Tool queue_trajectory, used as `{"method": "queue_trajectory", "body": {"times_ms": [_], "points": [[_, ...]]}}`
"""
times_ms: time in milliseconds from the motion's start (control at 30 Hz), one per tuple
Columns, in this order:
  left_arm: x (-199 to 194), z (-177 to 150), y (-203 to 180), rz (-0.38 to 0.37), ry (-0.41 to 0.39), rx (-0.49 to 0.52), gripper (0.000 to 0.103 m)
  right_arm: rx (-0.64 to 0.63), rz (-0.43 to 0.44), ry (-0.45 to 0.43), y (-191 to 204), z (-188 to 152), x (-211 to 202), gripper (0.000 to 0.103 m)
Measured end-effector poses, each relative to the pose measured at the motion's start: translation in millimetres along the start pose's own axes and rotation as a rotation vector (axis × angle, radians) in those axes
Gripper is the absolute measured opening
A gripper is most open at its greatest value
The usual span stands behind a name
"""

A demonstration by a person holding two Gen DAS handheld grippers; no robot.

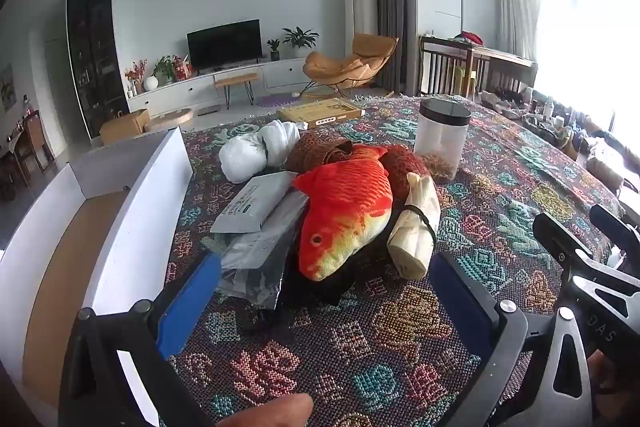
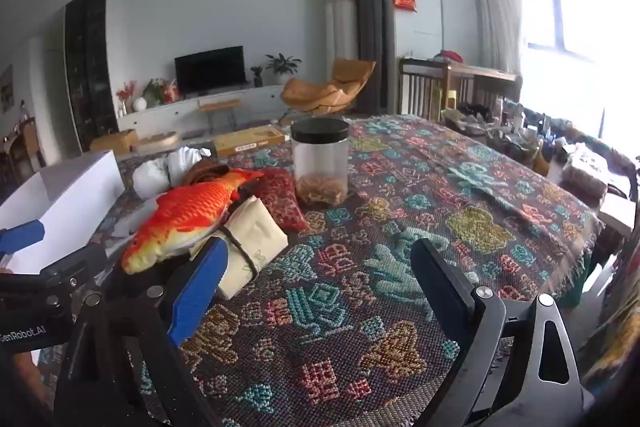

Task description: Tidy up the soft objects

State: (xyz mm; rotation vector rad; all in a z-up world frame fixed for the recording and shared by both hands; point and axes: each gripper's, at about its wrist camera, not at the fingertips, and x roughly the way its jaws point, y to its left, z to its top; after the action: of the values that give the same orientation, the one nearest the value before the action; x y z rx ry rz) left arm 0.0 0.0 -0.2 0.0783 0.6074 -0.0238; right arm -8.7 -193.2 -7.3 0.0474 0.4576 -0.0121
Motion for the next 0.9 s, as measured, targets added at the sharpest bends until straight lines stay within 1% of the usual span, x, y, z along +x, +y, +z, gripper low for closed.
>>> {"method": "queue_trajectory", "body": {"times_ms": [67, 100, 133, 167, 200, 233, 333, 467, 900], "points": [[0.1, -0.4, -1.1, 0.009, 0.001, -0.006, 0.103, 0.016, 0.007, 0.019, 0.6, -1.5, -1.0, 0.094], [-0.2, -0.7, -2.2, 0.014, 0.000, -0.006, 0.103, 0.002, 0.018, 0.052, 3.4, -0.9, 2.7, 0.094], [-0.9, -1.8, -4.2, 0.025, 0.004, 0.000, 0.103, 0.000, 0.022, 0.060, 5.3, -1.1, 3.5, 0.094], [-3.9, -0.3, -0.3, 0.019, 0.007, -0.026, 0.103, 0.001, 0.034, 0.081, 3.3, 1.2, 8.3, 0.094], [-8.3, -1.9, 1.1, 0.019, -0.011, -0.033, 0.103, 0.003, 0.056, 0.078, 2.9, -1.7, 7.7, 0.094], [-5.8, 0.6, 6.1, 0.013, 0.010, -0.045, 0.103, 0.005, 0.066, 0.079, 3.2, -2.3, 7.5, 0.094], [-3.9, -1.3, 6.1, 0.024, 0.014, -0.040, 0.103, -0.016, 0.089, 0.080, 9.4, -5.1, 6.3, 0.094], [-0.5, -0.9, 7.5, 0.033, 0.024, -0.033, 0.103, -0.035, 0.096, 0.075, 14.7, -6.5, 7.7, 0.094], [6.9, -8.5, 9.3, 0.045, 0.050, -0.026, 0.103, -0.030, 0.102, 0.070, 12.6, -7.8, 8.1, 0.094]]}}
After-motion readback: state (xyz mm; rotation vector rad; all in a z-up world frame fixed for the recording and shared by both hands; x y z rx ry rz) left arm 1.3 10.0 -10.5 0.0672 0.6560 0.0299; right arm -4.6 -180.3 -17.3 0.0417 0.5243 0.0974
